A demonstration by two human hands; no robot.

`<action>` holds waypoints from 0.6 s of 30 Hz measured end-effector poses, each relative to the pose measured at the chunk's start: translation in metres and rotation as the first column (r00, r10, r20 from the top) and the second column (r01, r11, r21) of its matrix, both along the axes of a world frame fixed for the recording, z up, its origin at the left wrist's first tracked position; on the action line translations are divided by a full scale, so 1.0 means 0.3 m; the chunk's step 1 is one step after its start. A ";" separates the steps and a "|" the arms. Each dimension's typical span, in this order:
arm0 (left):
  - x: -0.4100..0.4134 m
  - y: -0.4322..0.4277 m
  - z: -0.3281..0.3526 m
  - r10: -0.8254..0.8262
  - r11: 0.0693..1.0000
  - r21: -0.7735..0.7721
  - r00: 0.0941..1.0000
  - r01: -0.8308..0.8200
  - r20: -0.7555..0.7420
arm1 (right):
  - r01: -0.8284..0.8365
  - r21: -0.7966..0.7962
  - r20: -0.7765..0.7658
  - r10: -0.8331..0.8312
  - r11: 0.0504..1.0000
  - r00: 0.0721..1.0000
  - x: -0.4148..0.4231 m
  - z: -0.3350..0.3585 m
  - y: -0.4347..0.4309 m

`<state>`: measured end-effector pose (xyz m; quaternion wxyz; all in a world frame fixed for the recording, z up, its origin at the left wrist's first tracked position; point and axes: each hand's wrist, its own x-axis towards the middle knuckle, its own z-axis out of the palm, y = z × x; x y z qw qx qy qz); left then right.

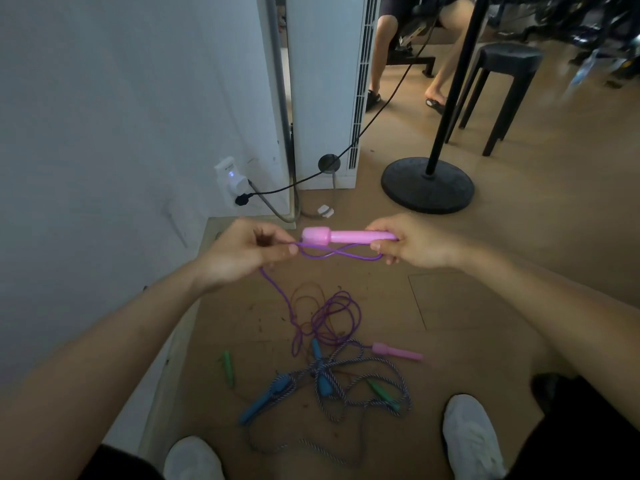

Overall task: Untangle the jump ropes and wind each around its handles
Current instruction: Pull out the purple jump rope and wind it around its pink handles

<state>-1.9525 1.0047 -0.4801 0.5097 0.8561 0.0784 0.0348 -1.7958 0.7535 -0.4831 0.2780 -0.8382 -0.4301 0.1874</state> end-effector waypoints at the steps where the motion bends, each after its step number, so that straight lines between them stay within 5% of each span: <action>1: 0.003 -0.001 0.008 0.010 1.000 -0.009 0.999 -0.010 0.039 | -0.021 -0.017 -0.002 0.021 1.000 1.000 -0.008 0.000 0.004; 7: 0.014 -0.009 0.028 -0.017 0.999 -0.040 0.991 0.023 0.134 | -0.252 -0.059 -0.059 0.249 0.966 0.967 -0.113 0.015 0.005; 10: 0.017 0.008 0.024 -0.042 0.998 -0.047 0.990 0.049 0.131 | -0.287 0.041 -0.175 0.290 0.957 0.941 -0.142 0.057 -0.011; 14: 0.012 0.042 -0.028 -0.053 0.992 -0.110 0.993 0.064 0.102 | -0.041 0.342 -0.528 0.228 0.939 0.818 -0.119 0.083 -0.034; 18: -0.005 0.056 -0.109 -0.011 0.979 -0.204 0.997 0.027 0.079 | 0.247 0.447 -0.688 0.154 0.860 0.709 -0.098 0.050 -0.027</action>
